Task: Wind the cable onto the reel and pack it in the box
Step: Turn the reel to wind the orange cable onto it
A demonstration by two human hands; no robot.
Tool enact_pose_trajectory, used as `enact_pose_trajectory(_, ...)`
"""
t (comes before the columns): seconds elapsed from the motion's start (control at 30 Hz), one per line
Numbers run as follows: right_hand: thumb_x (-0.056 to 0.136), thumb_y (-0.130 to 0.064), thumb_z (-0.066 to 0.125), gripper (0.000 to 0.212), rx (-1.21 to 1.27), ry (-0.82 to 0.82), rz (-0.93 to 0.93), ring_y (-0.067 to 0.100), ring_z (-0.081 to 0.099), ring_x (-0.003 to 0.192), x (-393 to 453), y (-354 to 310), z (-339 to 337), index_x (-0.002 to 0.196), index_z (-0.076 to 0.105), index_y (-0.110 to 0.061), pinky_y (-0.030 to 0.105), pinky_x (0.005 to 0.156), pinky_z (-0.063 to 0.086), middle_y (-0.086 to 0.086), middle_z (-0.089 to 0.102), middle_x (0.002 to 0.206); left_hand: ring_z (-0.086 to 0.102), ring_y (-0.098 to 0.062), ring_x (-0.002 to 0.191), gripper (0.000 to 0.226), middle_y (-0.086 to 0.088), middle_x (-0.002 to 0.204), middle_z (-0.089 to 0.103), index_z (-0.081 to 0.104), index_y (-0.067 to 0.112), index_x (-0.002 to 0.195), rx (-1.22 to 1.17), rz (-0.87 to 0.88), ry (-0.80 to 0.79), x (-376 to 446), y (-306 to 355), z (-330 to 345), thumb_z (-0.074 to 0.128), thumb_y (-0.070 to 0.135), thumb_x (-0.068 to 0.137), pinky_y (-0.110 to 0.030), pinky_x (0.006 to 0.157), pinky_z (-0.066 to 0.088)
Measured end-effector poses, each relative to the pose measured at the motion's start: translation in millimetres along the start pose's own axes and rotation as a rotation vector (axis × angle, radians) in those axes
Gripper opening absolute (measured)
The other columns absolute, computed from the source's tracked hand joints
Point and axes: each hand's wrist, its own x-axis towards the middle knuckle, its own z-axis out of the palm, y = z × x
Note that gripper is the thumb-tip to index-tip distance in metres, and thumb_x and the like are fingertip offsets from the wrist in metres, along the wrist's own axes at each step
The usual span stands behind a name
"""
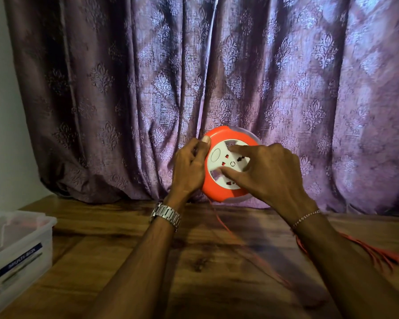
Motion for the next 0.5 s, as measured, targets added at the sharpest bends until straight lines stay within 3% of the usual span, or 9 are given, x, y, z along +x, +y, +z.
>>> enact_pose_trajectory(0.07,0.062,-0.082,0.041,0.071,-0.015,0.037,0.003,0.035,0.067,0.066,0,-3,-2,0.108,0.071,-0.037,0.032,0.055,0.048,0.009,0.072,0.070,0.040,-0.006,0.056,0.042,0.011,0.052,0.049,0.044,0.023,0.062,0.003,0.001,0.000,-1,1,1,0.052,0.042,0.099,-0.033,0.056,0.035)
enact_pose_trajectory(0.17,0.071,-0.075,0.049,0.061,-0.002,0.014,-0.055,0.029,0.067,0.077,0,-3,-5,0.109,0.070,-0.033,0.031,0.057,0.046,0.001,0.073,0.077,0.042,-0.010,0.060,0.043,0.010,0.057,0.049,0.043,0.022,0.063,-0.007,-0.004,-0.002,0,1,0,0.052,0.044,0.099,-0.038,0.058,0.037)
enact_pose_trajectory(0.27,0.083,-0.038,0.066,0.023,0.102,-0.011,-0.214,0.025,0.057,0.092,3,1,-10,0.103,0.071,-0.029,0.030,0.060,0.045,-0.003,0.069,0.095,0.040,-0.015,0.063,0.043,0.001,0.061,0.046,0.042,0.021,0.064,-0.012,-0.005,0.008,1,0,-1,0.052,0.044,0.099,-0.049,0.060,0.038)
enact_pose_trajectory(0.3,0.083,-0.024,0.067,0.020,0.120,-0.054,-0.267,0.026,0.054,0.096,4,3,-11,0.101,0.072,-0.030,0.029,0.063,0.043,-0.002,0.067,0.103,0.039,-0.015,0.062,0.043,0.003,0.059,0.046,0.042,0.022,0.064,-0.012,-0.009,0.013,2,0,-2,0.052,0.045,0.098,-0.048,0.059,0.037)
enact_pose_trajectory(0.4,0.076,-0.007,0.068,0.038,0.132,-0.238,-0.342,0.028,0.047,0.111,7,6,-11,0.095,0.074,-0.039,0.027,0.070,0.032,0.003,0.058,0.126,0.038,-0.012,0.058,0.044,0.010,0.054,0.046,0.042,0.023,0.062,-0.019,-0.024,0.016,3,-2,-2,0.053,0.047,0.097,-0.039,0.057,0.033)
enact_pose_trajectory(0.5,0.069,-0.017,0.075,0.041,0.109,-0.299,-0.358,0.029,0.044,0.116,7,4,-12,0.101,0.072,-0.043,0.032,0.072,0.039,0.005,0.053,0.132,0.040,-0.013,0.060,0.044,0.009,0.057,0.048,0.043,0.022,0.063,-0.021,-0.021,0.018,3,-3,-2,0.052,0.048,0.097,-0.036,0.058,0.034)
